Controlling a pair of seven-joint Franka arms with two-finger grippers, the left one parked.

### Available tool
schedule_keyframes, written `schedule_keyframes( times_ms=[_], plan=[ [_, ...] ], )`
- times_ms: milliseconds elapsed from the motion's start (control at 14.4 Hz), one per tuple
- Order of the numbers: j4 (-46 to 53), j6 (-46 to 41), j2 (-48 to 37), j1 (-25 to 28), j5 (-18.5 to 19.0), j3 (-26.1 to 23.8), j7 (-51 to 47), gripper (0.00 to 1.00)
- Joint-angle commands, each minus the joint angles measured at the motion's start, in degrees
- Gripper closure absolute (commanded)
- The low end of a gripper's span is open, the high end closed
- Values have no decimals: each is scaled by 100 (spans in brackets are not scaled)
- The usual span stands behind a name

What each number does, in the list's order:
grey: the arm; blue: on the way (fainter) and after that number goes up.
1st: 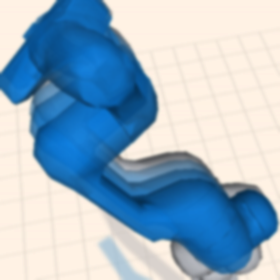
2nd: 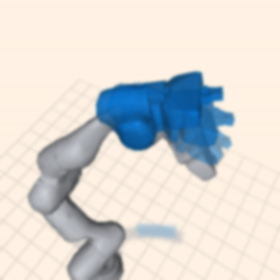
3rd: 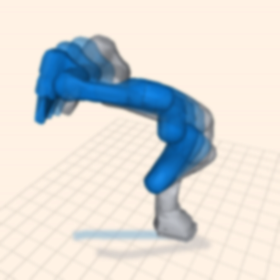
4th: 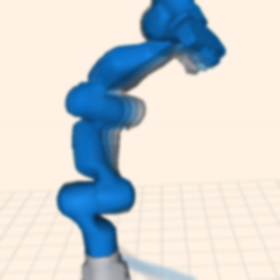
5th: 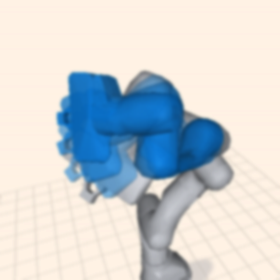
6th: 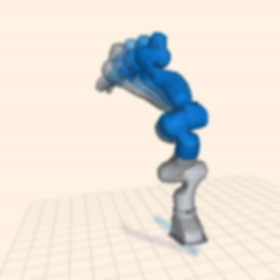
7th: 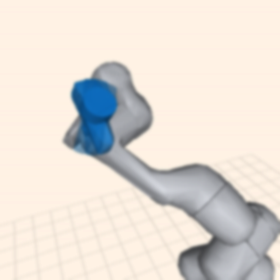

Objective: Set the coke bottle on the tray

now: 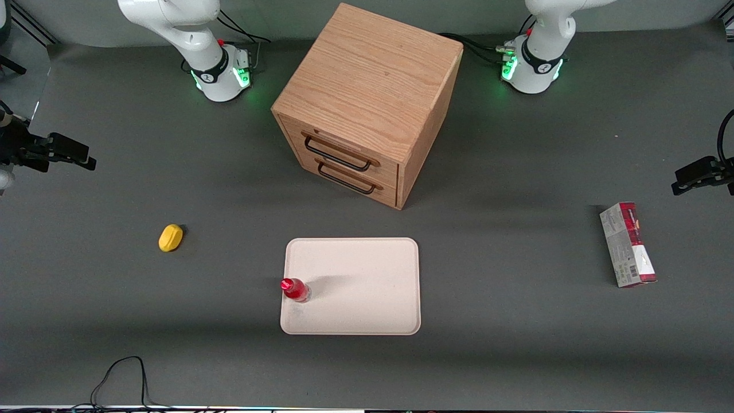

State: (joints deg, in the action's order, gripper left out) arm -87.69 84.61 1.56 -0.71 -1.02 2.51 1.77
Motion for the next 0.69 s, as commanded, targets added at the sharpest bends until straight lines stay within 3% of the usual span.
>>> schedule_keyframes(
  times_ms=[0, 624],
  plan=[
    [-152, 117, -121, -34, 93, -31, -237, 0],
    [-152, 187, -85, 335, 93, 356, -247, 0]
  ],
)
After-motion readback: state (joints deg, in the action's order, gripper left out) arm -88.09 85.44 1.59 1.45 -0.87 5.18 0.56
